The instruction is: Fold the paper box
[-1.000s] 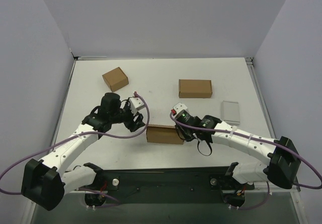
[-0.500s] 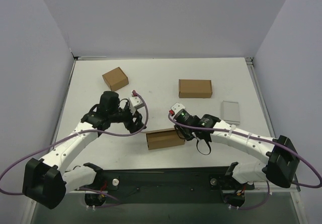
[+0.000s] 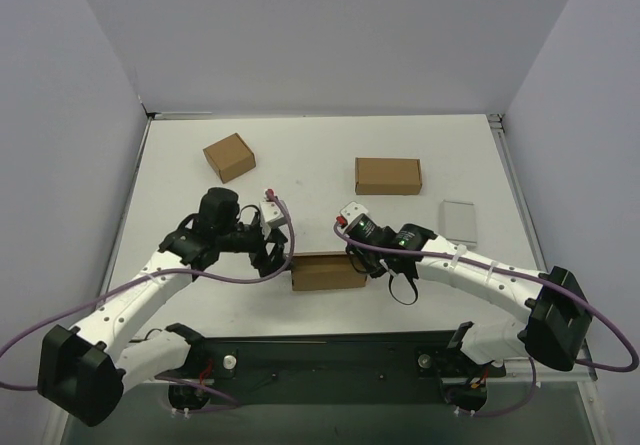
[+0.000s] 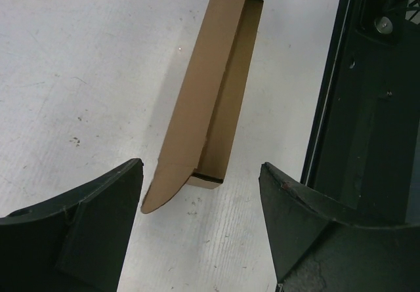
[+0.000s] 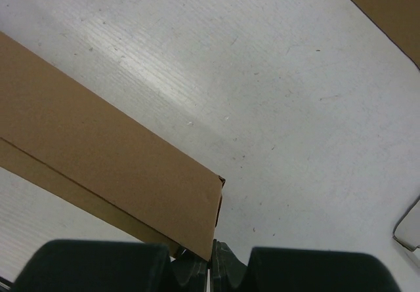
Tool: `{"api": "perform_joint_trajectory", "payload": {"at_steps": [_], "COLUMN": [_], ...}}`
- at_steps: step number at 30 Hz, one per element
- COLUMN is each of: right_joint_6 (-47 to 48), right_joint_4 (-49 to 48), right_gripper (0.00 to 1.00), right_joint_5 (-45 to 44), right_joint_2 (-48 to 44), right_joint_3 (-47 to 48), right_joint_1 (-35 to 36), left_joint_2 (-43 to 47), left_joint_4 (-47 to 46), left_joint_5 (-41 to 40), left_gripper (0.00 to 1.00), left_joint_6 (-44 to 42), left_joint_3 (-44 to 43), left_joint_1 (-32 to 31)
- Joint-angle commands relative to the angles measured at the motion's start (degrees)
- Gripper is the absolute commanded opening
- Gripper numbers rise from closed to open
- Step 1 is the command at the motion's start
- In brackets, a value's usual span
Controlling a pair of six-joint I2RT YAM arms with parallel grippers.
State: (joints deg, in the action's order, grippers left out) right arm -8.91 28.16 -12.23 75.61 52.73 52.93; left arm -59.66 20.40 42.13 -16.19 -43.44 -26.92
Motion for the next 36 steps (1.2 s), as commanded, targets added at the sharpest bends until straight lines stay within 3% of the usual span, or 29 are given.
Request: {"api": "perform_joint_trajectory", "payload": {"at_steps": [1, 9, 20, 24, 25, 30, 31, 36], "right_joint_6": [-0.5, 0.12, 1.0, 1.08, 1.08, 0.56, 0.38, -0.85], "right_joint_4": [4.44, 4.44, 4.36, 4.36, 4.36, 4.44, 4.44, 5.76], "right_gripper": [0.0, 0.0, 0.0, 0.0, 0.0, 0.0, 0.0, 0.17], "right_joint_5": [-1.13, 0.1, 1.33, 1.51, 1.51, 2.03, 2.12, 2.65], "right_joint_2": [0.15, -0.29, -0.47, -0.47, -0.47, -0.82, -1.08, -2.57], "right_joint_3": [1.32, 1.32, 1.15, 1.15, 1.15, 1.5, 1.59, 2.38], "right_joint_1": [-0.63, -0.72, -0.72, -0.72, -0.72, -0.72, -0.72, -0.72], "left_joint_2": [-2.3, 0.15, -3.44, -4.94, -5.12, -6.08, -6.17, -6.26], "left_joint_4": [3.23, -0.19, -1.59, -1.42, -1.42, -0.89, -0.63, -0.63], "left_joint_5": [-2.48, -10.83, -12.42, -11.72, -11.46, -11.72, -12.07, -12.6], "left_gripper": [0.81, 0.79, 0.79, 0.68, 0.59, 0.35, 0.26, 0.14], "left_joint_6": [-2.62, -2.89, -3.68, -3.77, -3.77, -3.41, -3.41, -3.41], "left_joint_3": [-1.03, 0.81, -0.06, -0.86, -1.03, -1.29, -1.3, -1.47], "left_joint_1": [-2.26, -2.7, -3.93, -4.02, -4.19, -5.34, -5.43, -5.78]}}
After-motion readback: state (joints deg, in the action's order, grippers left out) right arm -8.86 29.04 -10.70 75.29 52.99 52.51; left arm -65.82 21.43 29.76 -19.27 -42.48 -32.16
